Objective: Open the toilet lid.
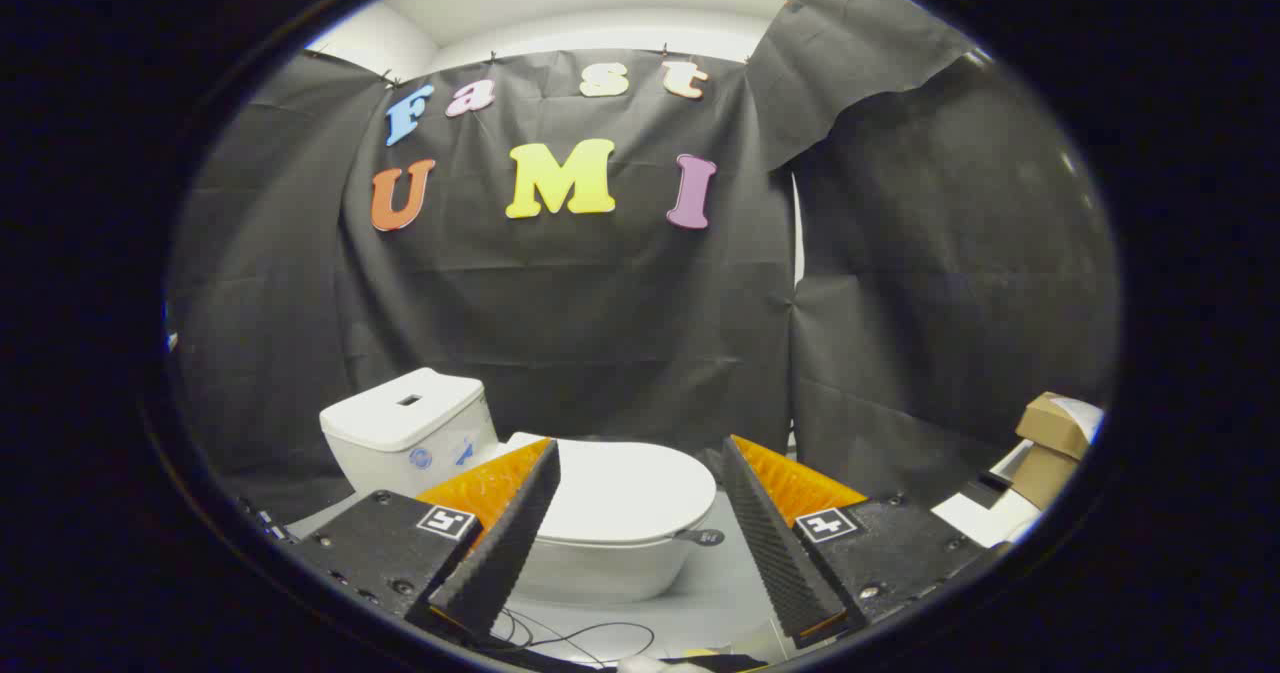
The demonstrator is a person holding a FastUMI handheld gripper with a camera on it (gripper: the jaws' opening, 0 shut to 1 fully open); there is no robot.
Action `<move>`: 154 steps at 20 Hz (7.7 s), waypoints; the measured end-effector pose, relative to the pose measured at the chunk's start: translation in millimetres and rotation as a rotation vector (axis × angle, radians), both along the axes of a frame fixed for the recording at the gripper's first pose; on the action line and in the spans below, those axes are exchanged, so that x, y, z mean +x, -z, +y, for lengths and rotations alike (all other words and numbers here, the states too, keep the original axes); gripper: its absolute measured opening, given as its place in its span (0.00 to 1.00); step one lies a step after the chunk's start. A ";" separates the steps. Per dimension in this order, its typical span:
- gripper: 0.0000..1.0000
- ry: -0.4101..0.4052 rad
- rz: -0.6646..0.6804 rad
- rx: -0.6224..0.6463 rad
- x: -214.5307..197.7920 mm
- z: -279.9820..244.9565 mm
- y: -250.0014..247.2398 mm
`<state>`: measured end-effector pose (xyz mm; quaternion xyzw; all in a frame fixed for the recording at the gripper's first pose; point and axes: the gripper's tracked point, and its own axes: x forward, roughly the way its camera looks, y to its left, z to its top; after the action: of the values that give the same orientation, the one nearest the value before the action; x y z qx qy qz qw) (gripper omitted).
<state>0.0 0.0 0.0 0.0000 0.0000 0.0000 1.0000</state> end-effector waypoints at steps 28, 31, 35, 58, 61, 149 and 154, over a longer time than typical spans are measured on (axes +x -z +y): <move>1.00 -0.021 0.004 0.029 86.7 -43.0 -20.9; 1.00 -0.085 0.025 0.068 112.9 -49.7 -15.2; 1.00 -0.078 0.076 0.153 153.5 -76.1 7.5; 0.99 -0.093 0.513 0.765 255.3 -132.0 230.1; 0.99 -0.104 0.570 0.793 249.7 -125.8 251.3; 0.04 -0.038 0.355 0.297 190.5 56.0 -30.5; 0.04 -0.049 0.341 0.248 188.0 74.4 -41.5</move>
<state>188.0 74.4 41.5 0.1233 0.1691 0.0243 0.9776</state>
